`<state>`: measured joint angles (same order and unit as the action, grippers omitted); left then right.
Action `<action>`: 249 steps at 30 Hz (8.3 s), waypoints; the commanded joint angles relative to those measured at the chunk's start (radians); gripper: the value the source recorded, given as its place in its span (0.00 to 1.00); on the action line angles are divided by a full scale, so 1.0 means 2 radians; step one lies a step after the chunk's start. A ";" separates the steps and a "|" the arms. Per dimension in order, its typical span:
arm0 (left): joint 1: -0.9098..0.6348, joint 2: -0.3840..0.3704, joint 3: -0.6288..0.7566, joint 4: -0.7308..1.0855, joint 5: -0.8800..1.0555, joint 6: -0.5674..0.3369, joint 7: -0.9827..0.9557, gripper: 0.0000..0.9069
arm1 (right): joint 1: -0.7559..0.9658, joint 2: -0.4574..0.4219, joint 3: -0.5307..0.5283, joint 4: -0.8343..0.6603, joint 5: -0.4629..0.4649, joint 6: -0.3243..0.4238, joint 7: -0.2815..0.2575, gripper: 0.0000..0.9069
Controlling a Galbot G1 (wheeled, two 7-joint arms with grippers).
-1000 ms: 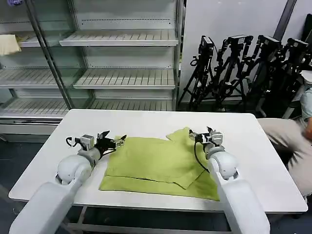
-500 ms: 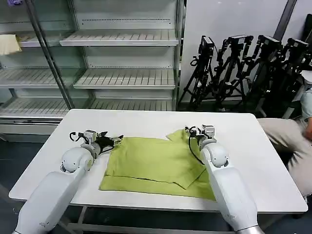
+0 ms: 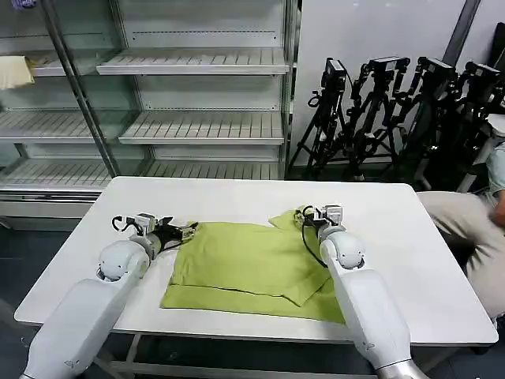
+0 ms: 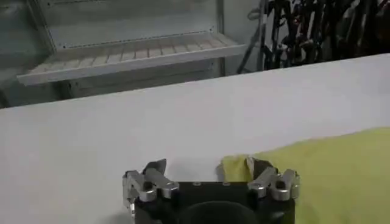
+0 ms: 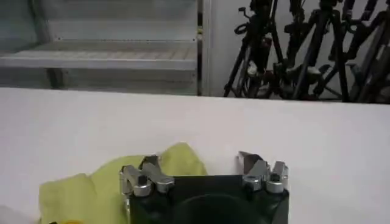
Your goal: Fold and organize the clothes.
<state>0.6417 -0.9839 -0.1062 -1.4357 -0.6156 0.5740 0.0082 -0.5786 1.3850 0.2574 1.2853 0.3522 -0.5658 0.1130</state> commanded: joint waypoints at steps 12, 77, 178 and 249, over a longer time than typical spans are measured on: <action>0.012 0.001 -0.003 -0.009 0.011 0.001 0.009 0.02 | -0.001 -0.001 -0.002 0.000 0.019 0.019 -0.038 0.00; 0.258 0.046 -0.147 -0.227 -0.010 -0.038 0.004 0.01 | -0.329 -0.104 0.100 0.388 0.071 0.021 -0.034 0.00; 0.287 0.046 -0.187 -0.265 -0.062 -0.029 -0.162 0.01 | -0.372 -0.109 0.139 0.394 0.013 0.049 -0.054 1.00; 0.147 -0.011 0.067 -0.300 0.007 0.003 -0.136 0.29 | -0.410 -0.101 0.199 0.470 -0.012 0.070 -0.067 1.00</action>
<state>0.9699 -0.9955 -0.0166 -2.0572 -0.5515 0.5792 -0.2264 -1.3991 1.1834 0.6437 2.1896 0.3282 -0.4277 -0.0186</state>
